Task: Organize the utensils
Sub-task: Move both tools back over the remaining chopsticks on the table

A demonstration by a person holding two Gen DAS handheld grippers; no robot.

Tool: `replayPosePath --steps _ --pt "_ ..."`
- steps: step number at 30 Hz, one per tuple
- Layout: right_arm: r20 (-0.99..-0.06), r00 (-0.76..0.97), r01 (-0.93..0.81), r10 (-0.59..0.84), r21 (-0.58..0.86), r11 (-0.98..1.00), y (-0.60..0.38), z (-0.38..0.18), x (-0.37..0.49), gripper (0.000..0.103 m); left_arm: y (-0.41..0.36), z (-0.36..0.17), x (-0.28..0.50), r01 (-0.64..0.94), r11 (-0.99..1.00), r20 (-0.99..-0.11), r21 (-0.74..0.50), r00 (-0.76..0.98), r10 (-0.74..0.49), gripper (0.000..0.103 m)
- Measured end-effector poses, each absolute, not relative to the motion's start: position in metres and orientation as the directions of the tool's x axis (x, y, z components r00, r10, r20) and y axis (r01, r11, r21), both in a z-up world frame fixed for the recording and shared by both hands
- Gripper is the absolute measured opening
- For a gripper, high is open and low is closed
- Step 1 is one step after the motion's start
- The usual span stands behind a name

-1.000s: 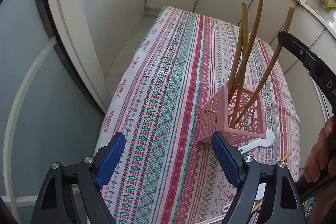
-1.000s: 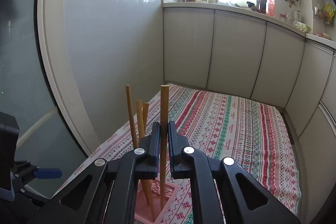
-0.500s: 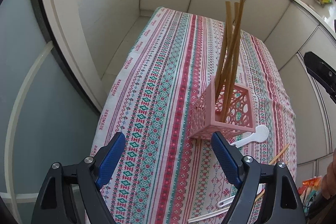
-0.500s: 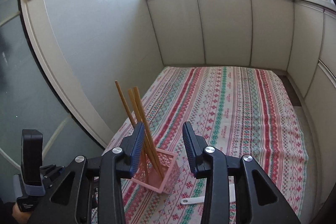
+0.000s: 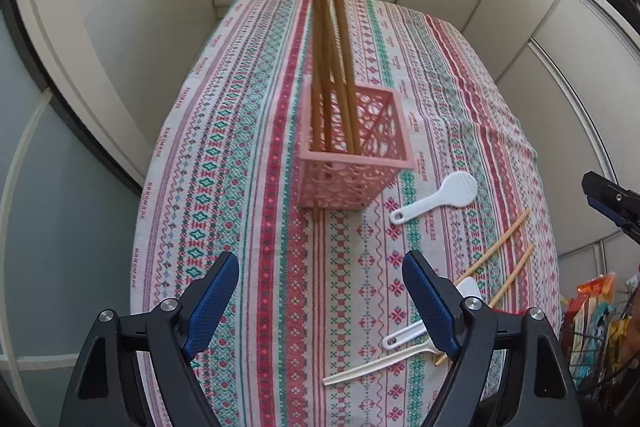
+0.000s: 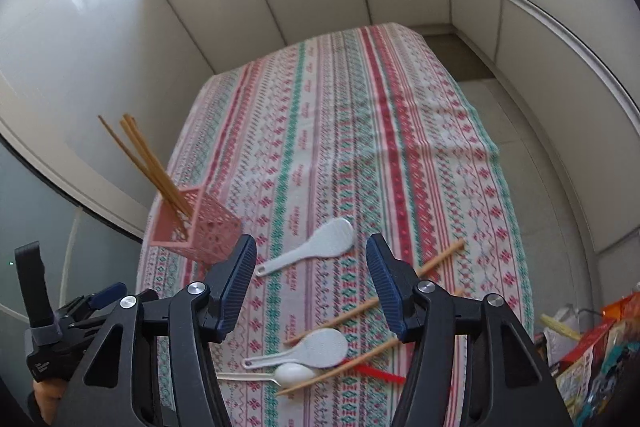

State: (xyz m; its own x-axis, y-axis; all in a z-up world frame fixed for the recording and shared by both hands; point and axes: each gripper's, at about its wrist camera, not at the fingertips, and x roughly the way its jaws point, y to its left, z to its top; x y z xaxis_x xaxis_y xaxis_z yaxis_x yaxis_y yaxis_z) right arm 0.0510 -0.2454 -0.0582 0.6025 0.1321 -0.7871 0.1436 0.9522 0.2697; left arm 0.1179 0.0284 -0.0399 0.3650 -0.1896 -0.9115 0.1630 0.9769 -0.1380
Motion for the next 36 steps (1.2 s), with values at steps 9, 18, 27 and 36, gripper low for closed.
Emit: replayPosePath --steps 9,18,27,36 --pt "-0.915 0.388 0.321 0.107 0.243 0.916 -0.299 -0.12 0.04 0.061 -0.042 -0.065 0.103 0.331 0.932 -0.942 -0.148 0.241 -0.235 0.085" --pt "-0.942 0.311 0.39 0.128 0.249 0.886 -0.339 -0.148 0.039 0.061 -0.119 -0.089 0.119 0.46 0.872 -0.933 -0.169 0.211 -0.293 0.078" --pt "-0.956 0.273 0.503 0.111 0.24 0.83 -0.377 -0.171 0.034 0.06 -0.196 -0.114 0.137 0.594 0.784 -0.923 -0.18 0.173 -0.343 0.027" --pt "-0.961 0.252 0.538 0.114 0.237 0.809 -0.4 -0.183 0.025 0.05 -0.244 -0.127 0.144 0.656 0.733 -0.917 -0.18 0.158 -0.366 0.024"
